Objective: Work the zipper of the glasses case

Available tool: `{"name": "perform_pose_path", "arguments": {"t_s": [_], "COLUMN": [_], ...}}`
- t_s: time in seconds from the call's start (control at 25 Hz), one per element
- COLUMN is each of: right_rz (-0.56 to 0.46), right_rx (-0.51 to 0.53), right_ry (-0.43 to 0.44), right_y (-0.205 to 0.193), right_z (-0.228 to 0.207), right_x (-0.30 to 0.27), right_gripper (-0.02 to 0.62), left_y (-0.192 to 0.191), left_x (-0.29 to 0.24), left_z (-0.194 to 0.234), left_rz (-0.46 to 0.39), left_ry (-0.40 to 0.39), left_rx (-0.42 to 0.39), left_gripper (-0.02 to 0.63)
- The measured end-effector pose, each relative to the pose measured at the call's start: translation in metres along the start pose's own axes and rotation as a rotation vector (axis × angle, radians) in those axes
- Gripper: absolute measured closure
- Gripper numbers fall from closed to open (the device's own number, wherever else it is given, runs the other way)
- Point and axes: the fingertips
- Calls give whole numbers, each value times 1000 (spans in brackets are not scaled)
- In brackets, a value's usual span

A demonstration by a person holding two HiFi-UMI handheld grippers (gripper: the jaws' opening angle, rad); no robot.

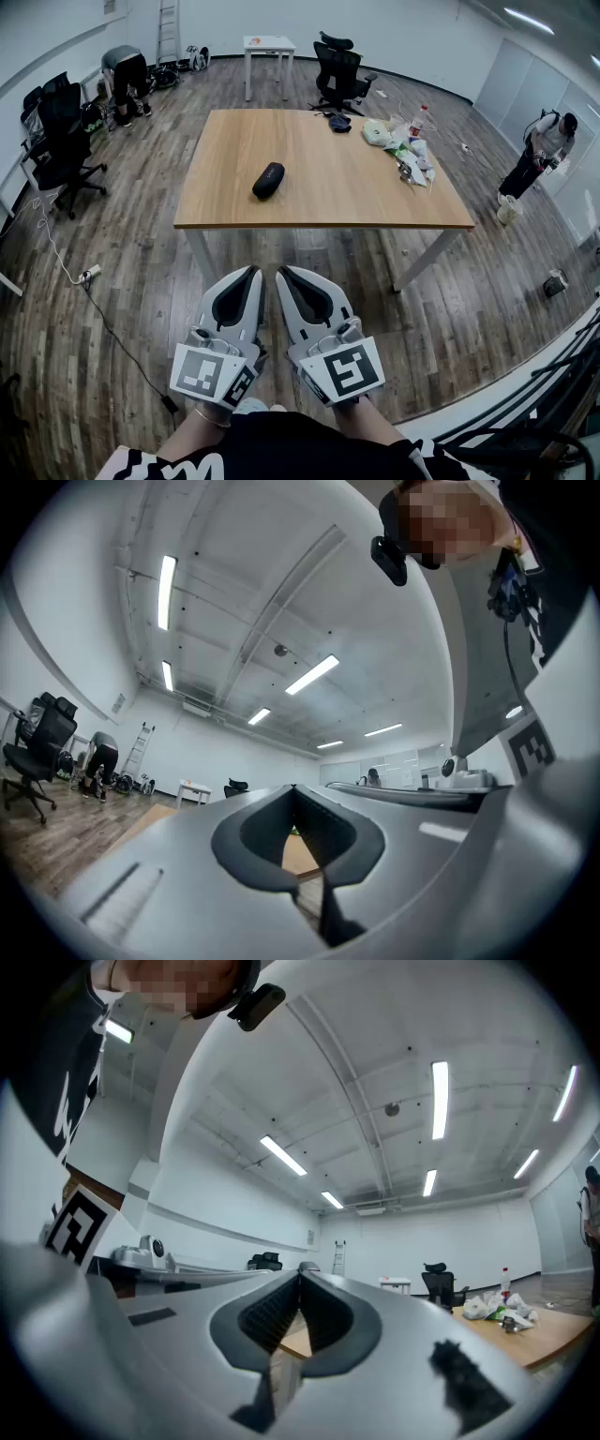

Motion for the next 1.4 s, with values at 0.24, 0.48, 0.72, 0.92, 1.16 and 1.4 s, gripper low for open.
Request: {"name": "perform_pose_path", "arguments": {"t_s": [0.24,0.48,0.72,0.92,1.16,1.4], "right_rz": [15,-8,-8,-6,-6,12], "right_rx": [7,29,27,5,5,-3], "right_ry": [-3,4,-24,-74,-114,-136], "right_y": [-7,-6,-13,-14,-12,-14], "right_z": [-21,-46,-86,-132,-178,-206], "right_x": [-14,-47,-102,-161,-238,-281], "right_gripper": [586,586,586,586,586,586], "left_y": [-11,-6,-6,-4,0,3], "left_x": [-18,-55,-114,-172,-243,-285], "left_z": [15,38,77,120,169,200], "left_rz": [17,1,-3,1,16,27], "left_ry": [38,32,1,-31,-86,-105], "left_rx": [5,-1,20,9,-3,12], "left_gripper": [617,617,617,617,617,617]}}
Point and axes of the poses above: the fingertips, and each gripper's own axes: x backward along the fingers, z to its left, y out of its top, and after that the axes turned 9 degrees about z, right-handed
